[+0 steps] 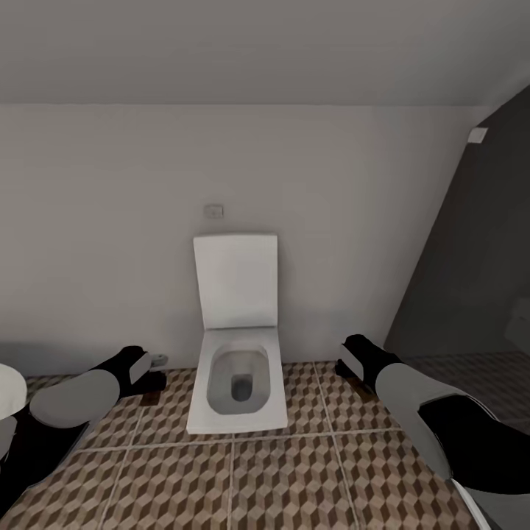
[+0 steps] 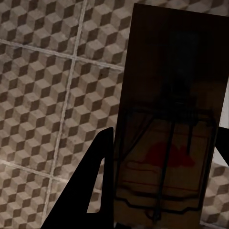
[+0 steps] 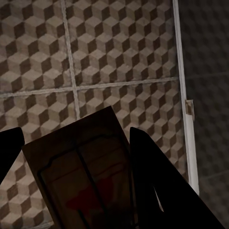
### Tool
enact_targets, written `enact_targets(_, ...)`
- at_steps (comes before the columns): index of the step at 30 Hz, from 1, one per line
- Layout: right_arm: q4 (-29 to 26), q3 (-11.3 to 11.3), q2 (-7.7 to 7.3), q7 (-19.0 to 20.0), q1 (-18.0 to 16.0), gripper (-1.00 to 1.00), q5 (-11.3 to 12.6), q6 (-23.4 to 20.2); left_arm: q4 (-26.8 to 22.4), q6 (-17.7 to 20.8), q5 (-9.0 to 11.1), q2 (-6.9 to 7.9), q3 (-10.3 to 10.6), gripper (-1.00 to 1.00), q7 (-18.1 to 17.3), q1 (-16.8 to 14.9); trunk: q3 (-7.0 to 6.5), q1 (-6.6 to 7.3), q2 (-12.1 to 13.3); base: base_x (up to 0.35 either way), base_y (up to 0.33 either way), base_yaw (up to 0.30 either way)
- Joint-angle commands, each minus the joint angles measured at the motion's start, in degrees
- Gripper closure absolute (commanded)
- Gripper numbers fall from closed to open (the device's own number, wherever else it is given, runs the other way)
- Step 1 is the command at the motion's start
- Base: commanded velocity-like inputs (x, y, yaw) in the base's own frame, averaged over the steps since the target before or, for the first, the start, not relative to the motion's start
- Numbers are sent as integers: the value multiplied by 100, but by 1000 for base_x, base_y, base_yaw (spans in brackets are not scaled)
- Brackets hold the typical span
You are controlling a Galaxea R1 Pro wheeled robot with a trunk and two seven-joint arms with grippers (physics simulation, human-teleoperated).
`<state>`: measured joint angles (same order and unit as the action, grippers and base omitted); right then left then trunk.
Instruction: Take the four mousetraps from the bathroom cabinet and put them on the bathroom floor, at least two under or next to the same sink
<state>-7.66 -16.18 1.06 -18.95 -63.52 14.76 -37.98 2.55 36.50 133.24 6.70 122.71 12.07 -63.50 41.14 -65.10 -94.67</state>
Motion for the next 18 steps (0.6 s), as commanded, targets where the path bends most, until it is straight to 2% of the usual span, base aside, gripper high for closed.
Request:
enact_targets(1, -8, -36, 0, -47, -3, 100, 71, -17, -1, 16, 62, 1, 25, 100, 14, -4, 24, -22, -44, 0, 0, 0)
enact_targets(18, -8, -43, 0, -56, -3, 100, 63, 91, 6, 13, 68, 7, 25, 100, 14, -1, 329, -395, -726, 0, 0, 0)
